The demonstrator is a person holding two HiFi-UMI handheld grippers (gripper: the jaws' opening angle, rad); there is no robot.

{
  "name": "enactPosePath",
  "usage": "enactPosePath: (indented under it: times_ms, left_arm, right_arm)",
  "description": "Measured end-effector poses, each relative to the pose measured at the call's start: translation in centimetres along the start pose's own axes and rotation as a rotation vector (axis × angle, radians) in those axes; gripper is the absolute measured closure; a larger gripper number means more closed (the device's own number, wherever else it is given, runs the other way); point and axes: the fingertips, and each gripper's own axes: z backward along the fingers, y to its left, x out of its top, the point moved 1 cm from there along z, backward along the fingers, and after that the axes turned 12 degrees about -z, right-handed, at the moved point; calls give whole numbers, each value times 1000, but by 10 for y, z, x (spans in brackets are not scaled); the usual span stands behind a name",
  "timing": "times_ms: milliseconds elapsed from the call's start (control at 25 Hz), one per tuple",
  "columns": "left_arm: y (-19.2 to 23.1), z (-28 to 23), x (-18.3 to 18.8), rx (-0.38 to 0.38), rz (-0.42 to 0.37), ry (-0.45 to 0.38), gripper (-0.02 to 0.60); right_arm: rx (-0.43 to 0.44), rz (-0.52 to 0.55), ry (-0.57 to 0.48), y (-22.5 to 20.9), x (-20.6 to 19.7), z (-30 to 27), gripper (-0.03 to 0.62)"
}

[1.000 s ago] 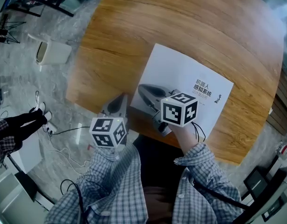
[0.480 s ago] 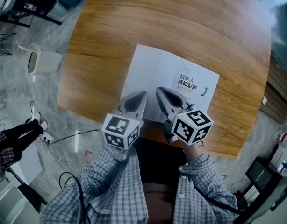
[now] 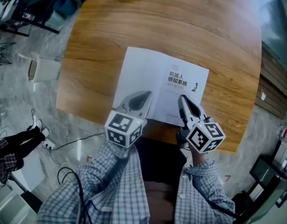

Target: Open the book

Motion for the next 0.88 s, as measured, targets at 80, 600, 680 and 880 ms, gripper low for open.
enactPosePath:
  times_ms: [80, 600, 680, 880]
  left_arm:
    - [-6, 3, 11, -4, -20, -13, 574]
    - [-54, 51, 138, -20, -320, -258, 574]
    - [-61, 59, 154, -28, -343, -298, 574]
    - [-73, 81, 196, -26, -353, -433, 574]
  right_arm:
    - [-6, -5, -34, 1, 10, 12, 572]
    - [-27, 372, -329, 75, 110, 97, 572]
    - [-14, 393, -372, 87, 121, 109, 572]
    - [17, 409, -490, 113, 145, 140, 572]
